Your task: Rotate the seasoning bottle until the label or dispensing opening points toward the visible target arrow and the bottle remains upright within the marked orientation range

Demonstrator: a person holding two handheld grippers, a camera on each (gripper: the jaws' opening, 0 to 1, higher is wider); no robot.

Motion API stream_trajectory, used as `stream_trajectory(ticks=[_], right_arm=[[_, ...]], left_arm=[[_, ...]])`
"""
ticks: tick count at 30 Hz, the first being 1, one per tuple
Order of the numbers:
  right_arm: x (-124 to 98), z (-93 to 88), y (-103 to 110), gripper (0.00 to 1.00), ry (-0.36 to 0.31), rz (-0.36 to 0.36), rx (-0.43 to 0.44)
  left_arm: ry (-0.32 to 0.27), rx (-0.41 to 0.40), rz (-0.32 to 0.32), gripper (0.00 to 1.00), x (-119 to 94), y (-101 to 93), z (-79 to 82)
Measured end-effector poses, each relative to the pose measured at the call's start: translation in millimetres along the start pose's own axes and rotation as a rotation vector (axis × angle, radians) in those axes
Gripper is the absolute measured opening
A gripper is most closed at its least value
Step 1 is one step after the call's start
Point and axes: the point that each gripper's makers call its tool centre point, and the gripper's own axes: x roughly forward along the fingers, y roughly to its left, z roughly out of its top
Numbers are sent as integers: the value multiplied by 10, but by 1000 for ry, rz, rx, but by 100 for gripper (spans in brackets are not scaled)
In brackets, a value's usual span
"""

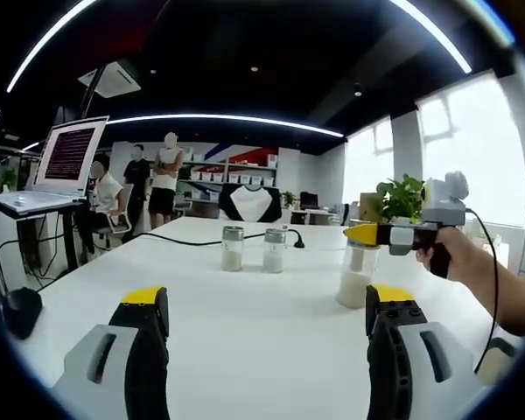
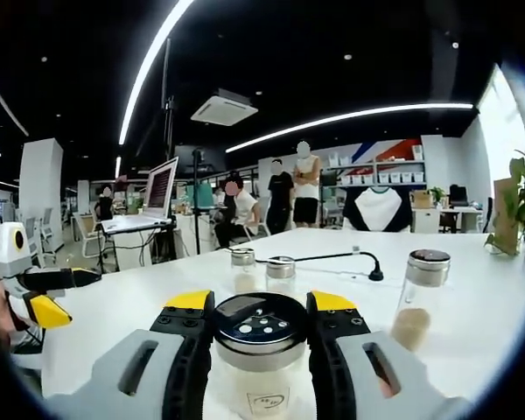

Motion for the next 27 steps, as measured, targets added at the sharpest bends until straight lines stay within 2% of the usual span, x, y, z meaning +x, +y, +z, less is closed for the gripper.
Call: stream_trajectory(ticks=[12, 23, 27], right_arm=[[3, -2, -50, 41, -8, -82, 25], [2, -5, -57, 41, -13, -84, 34], [-2, -16, -59, 42, -20, -66, 64]], left_arm=[[-3, -2, 5, 98, -8, 23, 6], [-1, -12, 10, 98, -9, 40, -5], [3, -13, 7, 98, -7, 37, -11]])
